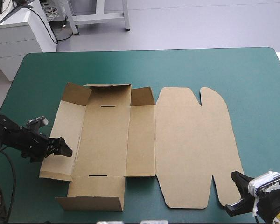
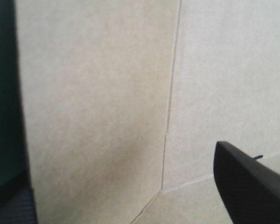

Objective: Fold the box

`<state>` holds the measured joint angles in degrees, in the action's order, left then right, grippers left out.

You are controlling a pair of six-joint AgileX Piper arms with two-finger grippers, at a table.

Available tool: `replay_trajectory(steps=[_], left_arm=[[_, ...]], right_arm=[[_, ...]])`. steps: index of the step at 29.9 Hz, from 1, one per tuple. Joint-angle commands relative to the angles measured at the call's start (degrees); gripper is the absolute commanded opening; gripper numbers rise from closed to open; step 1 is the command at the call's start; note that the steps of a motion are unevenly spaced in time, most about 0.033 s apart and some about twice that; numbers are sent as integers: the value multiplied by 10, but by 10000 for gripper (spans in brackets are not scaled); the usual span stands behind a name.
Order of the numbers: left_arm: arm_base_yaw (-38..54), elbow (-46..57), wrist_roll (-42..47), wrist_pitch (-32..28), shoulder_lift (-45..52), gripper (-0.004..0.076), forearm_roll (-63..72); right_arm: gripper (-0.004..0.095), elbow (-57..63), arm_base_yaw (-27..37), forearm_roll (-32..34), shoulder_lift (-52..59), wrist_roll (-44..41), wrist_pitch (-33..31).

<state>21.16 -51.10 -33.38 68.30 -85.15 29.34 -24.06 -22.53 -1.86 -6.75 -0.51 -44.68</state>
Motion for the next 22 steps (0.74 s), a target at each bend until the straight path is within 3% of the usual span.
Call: replay_trajectory(steps=[1, 6, 8, 12, 14, 15, 22], left_arm=[[-29, -15, 9, 63, 16, 599, 14], [-35, -15, 16, 63, 16, 583, 18], [-35, -15, 17, 63, 16, 505, 19], [-35, -15, 20, 63, 16, 214, 18], [-35, -15, 20, 63, 16, 30, 18], [-35, -15, 20, 63, 16, -4, 19], [-35, -15, 52, 63, 16, -8, 29]], right_arm=[[0, -15, 5, 2, -9, 5, 43], [0, -15, 5, 2, -9, 5, 43], [0, -15, 5, 2, -9, 5, 43], [0, -15, 5, 2, -9, 5, 43], [0, -15, 5, 2, -9, 5, 43], [0, -15, 5, 2, -9, 5, 43], [0, -15, 5, 2, -9, 5, 43]])
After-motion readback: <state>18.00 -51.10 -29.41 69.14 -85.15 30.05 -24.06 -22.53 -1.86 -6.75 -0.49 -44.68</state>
